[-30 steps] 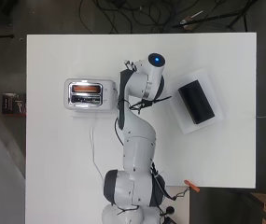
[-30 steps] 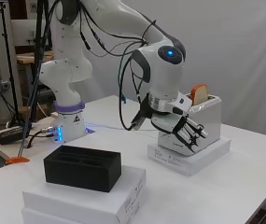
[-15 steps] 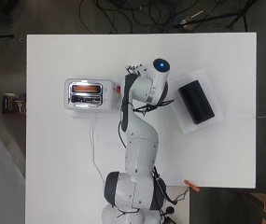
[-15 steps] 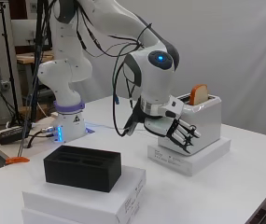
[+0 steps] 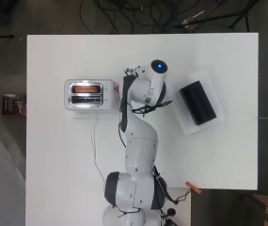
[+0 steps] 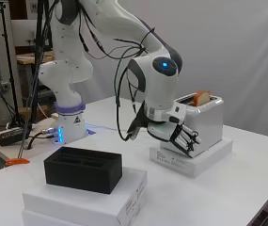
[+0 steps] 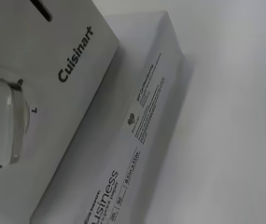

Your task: Teleoperate dual arm-hand system to toast a bread

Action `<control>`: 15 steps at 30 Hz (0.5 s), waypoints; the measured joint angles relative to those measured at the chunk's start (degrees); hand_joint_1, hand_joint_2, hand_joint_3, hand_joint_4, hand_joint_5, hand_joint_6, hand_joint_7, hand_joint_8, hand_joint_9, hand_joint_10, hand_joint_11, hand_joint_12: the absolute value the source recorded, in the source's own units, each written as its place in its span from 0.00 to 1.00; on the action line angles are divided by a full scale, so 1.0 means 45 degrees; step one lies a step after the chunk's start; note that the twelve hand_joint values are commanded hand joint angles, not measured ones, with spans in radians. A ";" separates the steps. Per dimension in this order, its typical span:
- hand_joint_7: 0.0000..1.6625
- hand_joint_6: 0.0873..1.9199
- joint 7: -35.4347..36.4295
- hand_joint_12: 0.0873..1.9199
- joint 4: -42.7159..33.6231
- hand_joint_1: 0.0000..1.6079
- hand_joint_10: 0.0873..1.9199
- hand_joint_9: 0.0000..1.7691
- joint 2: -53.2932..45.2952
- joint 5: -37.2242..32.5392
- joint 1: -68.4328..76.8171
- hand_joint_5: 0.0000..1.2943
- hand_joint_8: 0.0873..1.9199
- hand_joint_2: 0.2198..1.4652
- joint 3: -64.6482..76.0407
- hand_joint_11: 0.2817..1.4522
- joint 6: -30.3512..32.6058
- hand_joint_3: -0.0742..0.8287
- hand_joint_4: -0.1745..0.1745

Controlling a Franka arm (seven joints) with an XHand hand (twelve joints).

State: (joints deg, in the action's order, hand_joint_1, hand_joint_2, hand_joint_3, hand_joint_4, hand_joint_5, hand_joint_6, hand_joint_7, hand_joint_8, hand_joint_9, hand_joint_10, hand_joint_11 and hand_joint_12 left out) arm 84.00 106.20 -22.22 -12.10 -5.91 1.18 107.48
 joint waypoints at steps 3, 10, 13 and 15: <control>0.39 0.00 -0.0353 0.00 -0.0288 0.31 0.00 0.43 -0.0522 0.0395 0.0032 0.26 0.00 0.77 -0.0069 0.18 -0.0146 0.10 0.47; 0.32 0.00 -0.1041 0.00 -0.0290 0.20 0.00 0.36 -0.1349 0.0710 0.0053 0.25 0.00 0.75 -0.0096 0.15 0.0102 0.08 0.54; 0.31 0.00 -0.1055 0.00 -0.0339 0.08 0.00 0.35 -0.1219 0.0221 0.0000 0.25 0.00 0.75 -0.0020 0.13 -0.0210 0.08 0.54; 0.31 0.00 -0.1302 0.00 -0.0567 0.05 0.00 0.35 -0.0497 0.0027 -0.0017 0.25 0.00 0.74 0.0019 0.13 -0.0471 0.07 0.51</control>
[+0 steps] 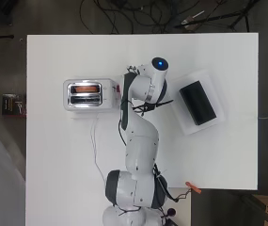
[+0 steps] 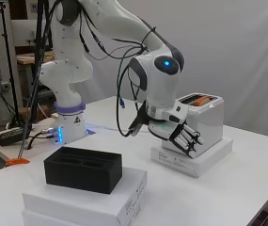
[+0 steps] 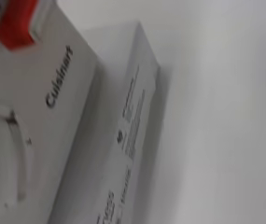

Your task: Teleoperate dual arm-hand system to toast a bread

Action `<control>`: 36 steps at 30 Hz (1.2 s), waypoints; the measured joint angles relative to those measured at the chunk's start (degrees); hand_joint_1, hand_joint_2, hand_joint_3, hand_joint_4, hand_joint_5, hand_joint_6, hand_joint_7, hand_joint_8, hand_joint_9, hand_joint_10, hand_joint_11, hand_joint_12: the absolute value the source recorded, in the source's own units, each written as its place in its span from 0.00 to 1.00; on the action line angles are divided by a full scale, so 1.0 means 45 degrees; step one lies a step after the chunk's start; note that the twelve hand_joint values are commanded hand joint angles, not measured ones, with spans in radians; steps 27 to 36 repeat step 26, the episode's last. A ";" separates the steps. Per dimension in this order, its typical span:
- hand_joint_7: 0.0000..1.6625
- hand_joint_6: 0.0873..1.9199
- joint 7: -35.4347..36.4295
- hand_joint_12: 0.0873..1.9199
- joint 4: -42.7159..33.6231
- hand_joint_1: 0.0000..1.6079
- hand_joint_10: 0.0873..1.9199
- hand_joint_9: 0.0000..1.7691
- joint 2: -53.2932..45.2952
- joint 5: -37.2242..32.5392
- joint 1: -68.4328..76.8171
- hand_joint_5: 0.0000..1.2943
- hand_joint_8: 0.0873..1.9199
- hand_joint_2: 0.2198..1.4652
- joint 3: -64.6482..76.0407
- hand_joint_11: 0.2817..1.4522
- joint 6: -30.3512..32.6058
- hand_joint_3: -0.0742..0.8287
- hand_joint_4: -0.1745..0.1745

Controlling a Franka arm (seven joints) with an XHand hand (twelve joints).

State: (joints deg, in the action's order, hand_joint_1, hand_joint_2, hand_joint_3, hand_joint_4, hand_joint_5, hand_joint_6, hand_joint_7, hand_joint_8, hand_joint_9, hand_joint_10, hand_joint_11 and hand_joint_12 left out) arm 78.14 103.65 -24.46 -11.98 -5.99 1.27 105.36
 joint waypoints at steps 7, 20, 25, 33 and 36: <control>0.24 0.00 -0.3355 0.00 -0.0126 0.01 0.00 0.26 0.2708 0.1480 0.0152 0.26 0.00 0.68 -0.0189 0.11 0.0013 0.07 0.46; 0.16 0.00 -0.5963 0.00 0.1297 0.02 0.00 0.18 0.7533 0.3249 0.0273 0.28 0.00 0.75 -0.0410 0.08 -0.0605 0.10 0.59; 0.14 0.00 -0.5988 0.00 0.1257 0.04 0.00 0.17 0.7584 0.2717 0.0277 0.27 0.00 0.76 -0.0351 0.08 -0.0891 0.09 0.64; 0.14 0.00 -0.6040 0.00 0.1285 0.04 0.00 0.17 0.7593 0.2629 0.0281 0.27 0.00 0.76 -0.0362 0.08 -0.0897 0.09 0.66; 0.14 0.00 -0.6040 0.00 0.1285 0.04 0.00 0.17 0.7593 0.2629 0.0281 0.27 0.00 0.76 -0.0362 0.08 -0.0897 0.09 0.66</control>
